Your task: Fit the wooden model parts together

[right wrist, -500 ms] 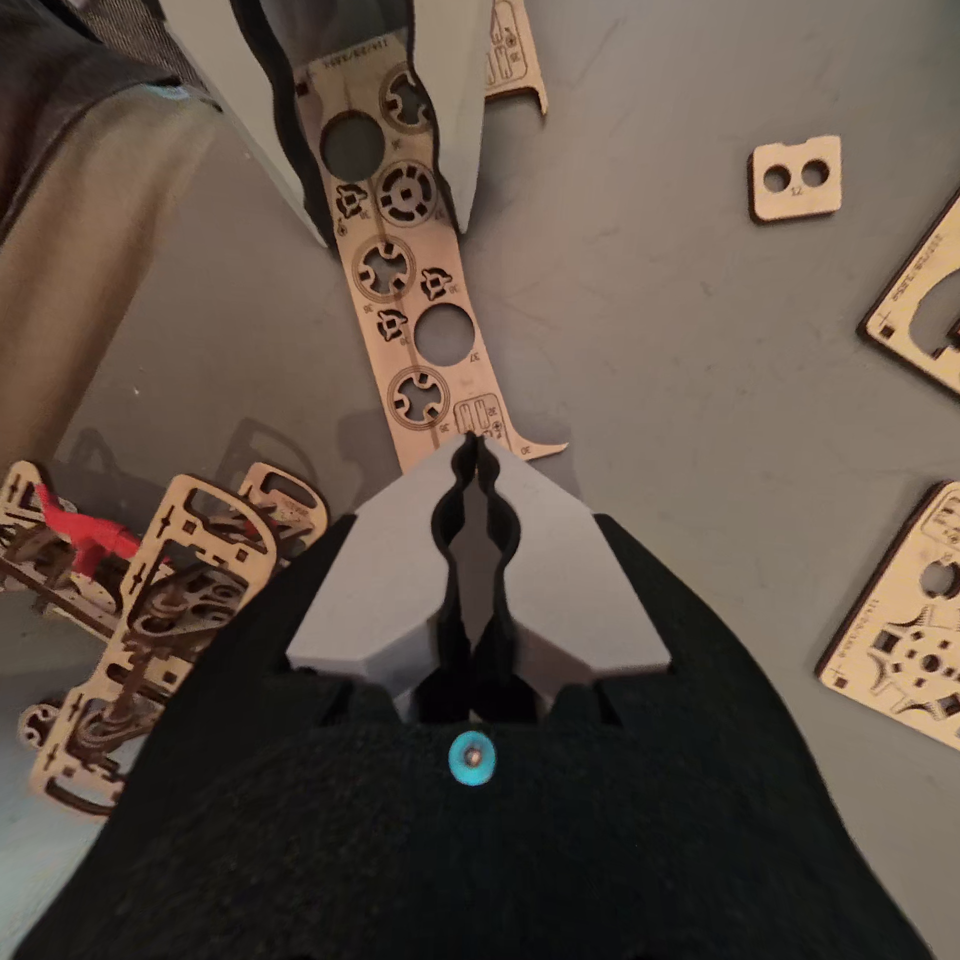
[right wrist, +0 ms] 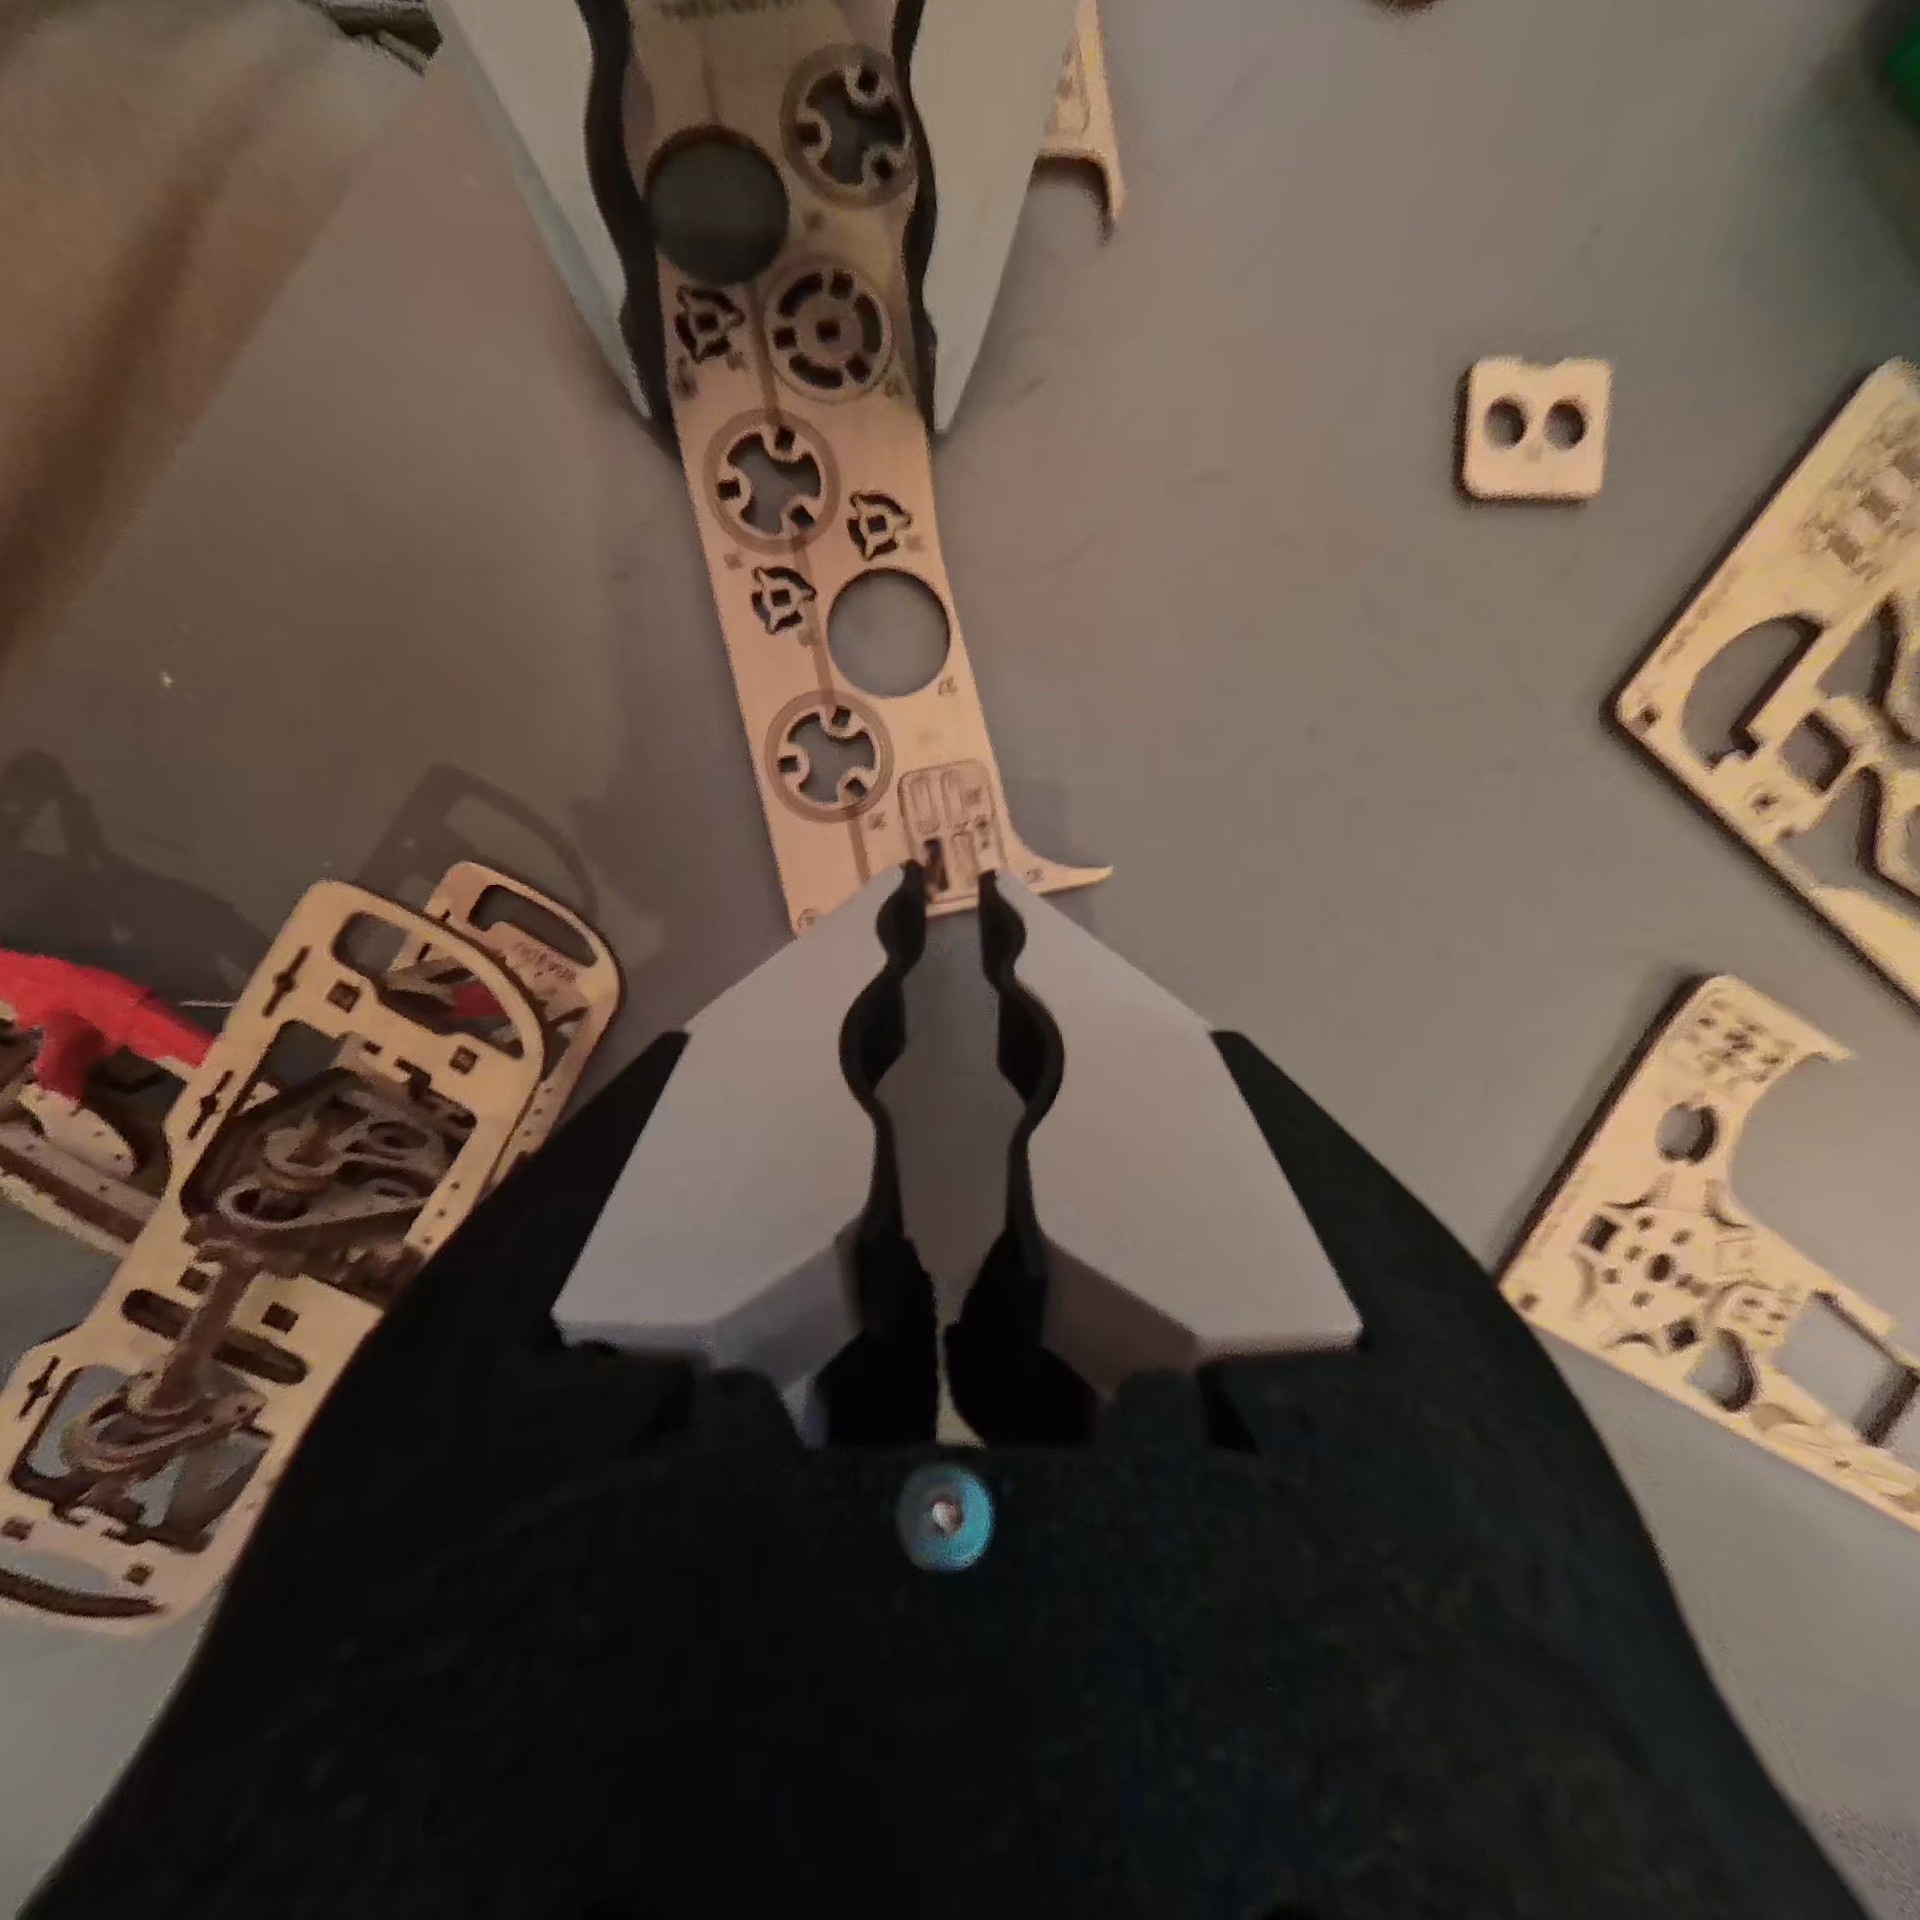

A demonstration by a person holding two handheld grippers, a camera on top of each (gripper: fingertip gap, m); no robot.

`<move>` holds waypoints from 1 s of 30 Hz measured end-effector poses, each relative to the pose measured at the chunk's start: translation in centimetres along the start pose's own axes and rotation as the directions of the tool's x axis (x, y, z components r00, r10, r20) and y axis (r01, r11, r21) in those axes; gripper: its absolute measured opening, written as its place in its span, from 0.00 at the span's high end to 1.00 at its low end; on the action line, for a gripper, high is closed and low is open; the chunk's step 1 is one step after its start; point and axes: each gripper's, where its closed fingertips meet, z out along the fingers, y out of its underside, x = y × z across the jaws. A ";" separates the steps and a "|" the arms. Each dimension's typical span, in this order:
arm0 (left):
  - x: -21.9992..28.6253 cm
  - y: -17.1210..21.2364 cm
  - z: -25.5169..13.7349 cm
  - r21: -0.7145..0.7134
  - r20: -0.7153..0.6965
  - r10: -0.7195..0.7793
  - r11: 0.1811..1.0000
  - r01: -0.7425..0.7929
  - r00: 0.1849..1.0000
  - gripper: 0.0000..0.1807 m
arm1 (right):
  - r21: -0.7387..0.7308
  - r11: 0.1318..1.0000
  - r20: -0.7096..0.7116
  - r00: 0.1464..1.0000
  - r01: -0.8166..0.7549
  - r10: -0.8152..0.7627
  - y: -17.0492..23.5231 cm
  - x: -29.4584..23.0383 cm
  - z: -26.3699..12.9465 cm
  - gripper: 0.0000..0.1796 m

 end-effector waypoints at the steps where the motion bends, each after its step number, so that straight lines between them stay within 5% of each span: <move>1: 0.0 0.0 0.0 0.000 0.000 0.000 1.000 0.000 1.000 0.75 | -0.009 1.000 0.026 0.999 -0.024 0.024 0.3 -0.3 0.2 0.97; 13: 0.0 0.0 0.0 -0.001 0.001 -0.001 1.000 0.001 1.000 0.75 | -0.065 0.992 -0.050 0.993 0.108 -0.111 0.0 0.1 -0.3 1.00; 30: 0.0 0.0 0.0 0.002 -0.002 0.000 1.000 0.000 1.000 0.75 | -0.045 0.998 0.137 0.989 -0.046 0.052 0.4 -0.5 0.6 1.00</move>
